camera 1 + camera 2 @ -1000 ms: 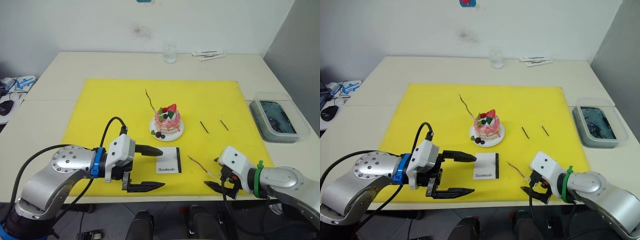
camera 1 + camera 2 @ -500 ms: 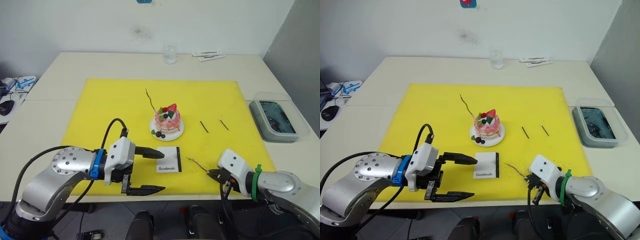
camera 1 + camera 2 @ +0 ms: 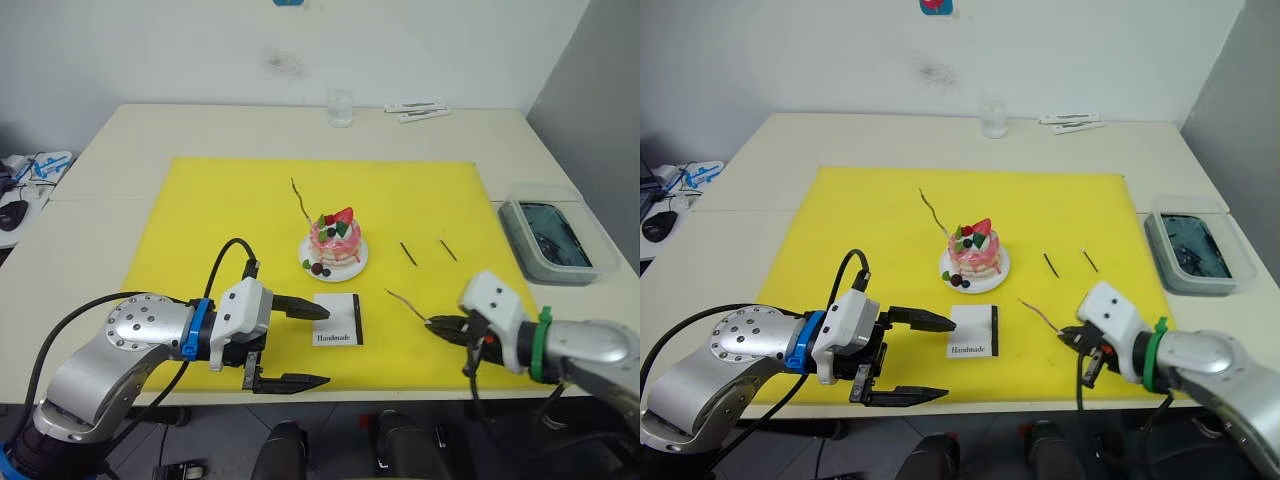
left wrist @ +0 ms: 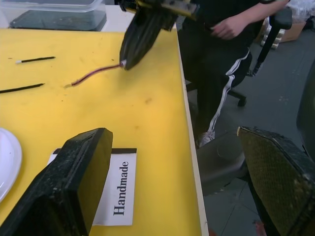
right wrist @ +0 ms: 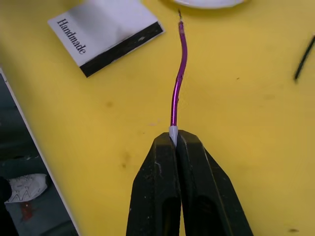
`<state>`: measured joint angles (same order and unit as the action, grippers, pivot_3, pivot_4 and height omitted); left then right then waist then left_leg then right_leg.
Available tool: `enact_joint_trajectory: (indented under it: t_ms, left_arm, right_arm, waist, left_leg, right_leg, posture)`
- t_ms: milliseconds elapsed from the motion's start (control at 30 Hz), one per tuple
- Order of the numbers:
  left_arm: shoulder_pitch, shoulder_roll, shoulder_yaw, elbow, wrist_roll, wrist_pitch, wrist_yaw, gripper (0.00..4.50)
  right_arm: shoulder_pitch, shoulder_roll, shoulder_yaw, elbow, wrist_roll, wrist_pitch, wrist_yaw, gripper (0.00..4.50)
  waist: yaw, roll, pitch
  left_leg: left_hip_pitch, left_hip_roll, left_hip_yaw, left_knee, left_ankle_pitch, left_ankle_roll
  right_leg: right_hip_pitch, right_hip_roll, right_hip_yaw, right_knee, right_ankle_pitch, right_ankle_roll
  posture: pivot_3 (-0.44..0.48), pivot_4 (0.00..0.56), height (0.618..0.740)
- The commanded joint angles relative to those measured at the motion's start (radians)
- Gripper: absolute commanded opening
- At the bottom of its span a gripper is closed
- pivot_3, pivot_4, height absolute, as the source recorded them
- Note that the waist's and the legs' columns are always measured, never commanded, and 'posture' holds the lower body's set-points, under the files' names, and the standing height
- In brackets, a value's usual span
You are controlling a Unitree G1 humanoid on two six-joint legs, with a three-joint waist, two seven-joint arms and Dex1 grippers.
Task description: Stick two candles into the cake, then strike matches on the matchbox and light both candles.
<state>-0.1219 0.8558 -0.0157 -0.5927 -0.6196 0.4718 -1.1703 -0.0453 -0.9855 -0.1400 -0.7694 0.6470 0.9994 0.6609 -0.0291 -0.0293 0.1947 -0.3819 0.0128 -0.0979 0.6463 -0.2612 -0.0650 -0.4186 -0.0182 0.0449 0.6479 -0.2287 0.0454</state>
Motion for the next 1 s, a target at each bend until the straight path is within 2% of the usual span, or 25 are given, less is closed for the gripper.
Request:
enact_joint_trajectory:
  t_ms: [33,167,333,800,900,1000]
  left_arm:
    - [-0.018,-0.001,0.001,-0.024,-0.031,0.006,-0.004,4.5]
    - [-0.035,-0.018,-0.003,-0.035,-0.063,0.022,0.008,4.5]
    - [-0.075,-0.046,-0.027,-0.048,-0.091,0.05,0.03,4.5]
    - [-0.135,-0.08,-0.063,-0.044,-0.089,0.068,0.061,4.5]
    - [-0.134,-0.082,-0.068,-0.042,-0.085,0.063,0.062,4.5]
    - [-0.133,-0.081,-0.07,-0.04,-0.08,0.061,0.066,4.5]
  right_arm:
    - [0.057,-0.101,-0.077,0.104,-0.079,-0.142,0.138,0.0]
    - [0.166,-0.178,-0.116,0.267,-0.209,-0.368,0.269,0.0]
    - [0.277,-0.174,-0.147,0.447,-0.304,-0.588,0.373,0.0]
    - [0.255,-0.169,-0.158,0.553,-0.308,-0.599,0.476,0.0]
    - [0.243,-0.17,-0.15,0.561,-0.313,-0.591,0.481,0.7]
    - [0.234,-0.166,-0.152,0.559,-0.314,-0.587,0.479,1.76]
  waist:
    - [0.001,0.0,0.0]
    - [0.001,0.0,0.0]
    - [0.0,0.0,0.0]
    - [-0.003,0.0,0.0]
    - [-0.003,0.0,0.0]
    - [-0.003,0.0,0.0]
  left_leg:
    - [0.0,0.0,0.0,0.0,0.0,0.0]
    - [0.0,0.0,0.001,0.0,0.0,0.0]
    - [0.0,0.0,0.001,0.0,0.0,0.0]
    - [0.012,0.0,0.002,0.0,0.0,0.0]
    - [0.013,0.0,0.002,0.0,0.0,0.0]
    - [0.013,0.0,0.002,0.0,0.0,0.0]
  right_leg:
    - [0.0,0.0,0.0,0.0,0.0,0.0]
    - [0.0,0.0,0.0,0.0,0.0,0.001]
    - [0.0,0.0,0.001,0.0,0.002,0.003]
    - [0.012,0.0,0.002,-0.001,0.0,-0.001]
    - [0.013,0.0,0.002,0.0,0.0,-0.001]
    - [0.013,0.0,0.003,-0.001,0.0,-0.001]
  posture:
    - [0.0,0.15,0.74]
    - [0.0,0.15,0.74]
    - [0.0,0.15,0.74]
    - [0.0,0.15,0.74]
    - [0.0,0.15,0.74]
    - [0.0,0.15,0.74]
